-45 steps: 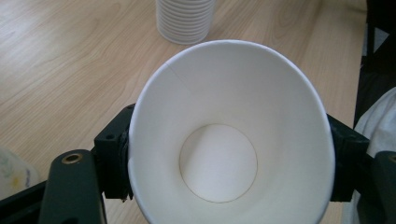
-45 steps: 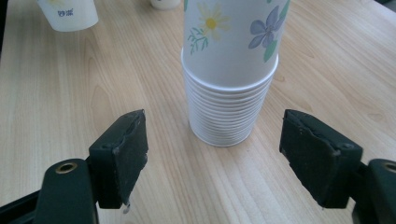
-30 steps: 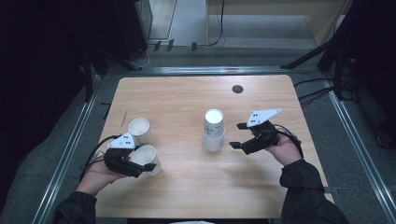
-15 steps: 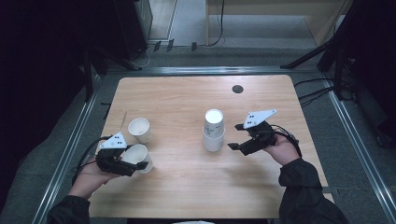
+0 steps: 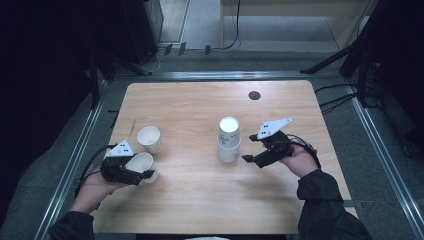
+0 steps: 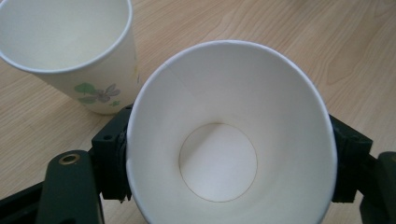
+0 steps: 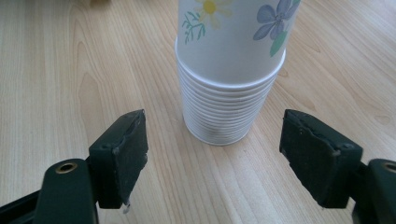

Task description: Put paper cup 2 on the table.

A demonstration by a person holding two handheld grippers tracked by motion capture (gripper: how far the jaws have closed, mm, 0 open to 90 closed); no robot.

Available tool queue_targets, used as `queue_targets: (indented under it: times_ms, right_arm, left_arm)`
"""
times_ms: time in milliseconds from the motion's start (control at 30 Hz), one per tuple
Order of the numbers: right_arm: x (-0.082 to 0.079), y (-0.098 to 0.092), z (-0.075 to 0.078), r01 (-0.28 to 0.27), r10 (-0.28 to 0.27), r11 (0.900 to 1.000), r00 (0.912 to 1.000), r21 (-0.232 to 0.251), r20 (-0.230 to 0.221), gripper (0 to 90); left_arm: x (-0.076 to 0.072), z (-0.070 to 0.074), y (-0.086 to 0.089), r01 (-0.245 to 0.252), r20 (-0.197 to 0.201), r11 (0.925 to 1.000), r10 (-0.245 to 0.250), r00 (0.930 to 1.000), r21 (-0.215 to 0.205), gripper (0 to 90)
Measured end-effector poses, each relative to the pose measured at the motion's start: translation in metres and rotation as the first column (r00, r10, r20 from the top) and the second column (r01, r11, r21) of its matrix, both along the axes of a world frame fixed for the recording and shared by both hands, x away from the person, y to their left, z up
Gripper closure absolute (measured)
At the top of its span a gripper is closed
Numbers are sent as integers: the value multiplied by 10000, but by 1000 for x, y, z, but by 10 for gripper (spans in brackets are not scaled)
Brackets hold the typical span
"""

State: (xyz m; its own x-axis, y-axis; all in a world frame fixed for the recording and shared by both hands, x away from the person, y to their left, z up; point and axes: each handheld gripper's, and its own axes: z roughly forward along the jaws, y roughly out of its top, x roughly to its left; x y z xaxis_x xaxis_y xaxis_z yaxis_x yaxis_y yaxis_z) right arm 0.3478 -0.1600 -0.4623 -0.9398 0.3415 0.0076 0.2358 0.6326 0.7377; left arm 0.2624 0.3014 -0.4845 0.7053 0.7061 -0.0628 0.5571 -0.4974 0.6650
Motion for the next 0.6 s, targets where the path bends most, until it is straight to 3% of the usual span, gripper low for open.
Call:
queue_targets:
  times_ms: [333, 600]
  right_arm:
    - [0, 1, -1, -16, 16, 10000, 10000, -84, -5, 239]
    - [0, 1, -2, -53, 53, 9999, 10000, -146, -15, 239]
  left_arm:
    - [4, -9, 0, -96, -284, 9993, 106, 9995, 355, 216]
    - [4, -11, -4, -7, -292, 9978, 26, 9996, 665, 204]
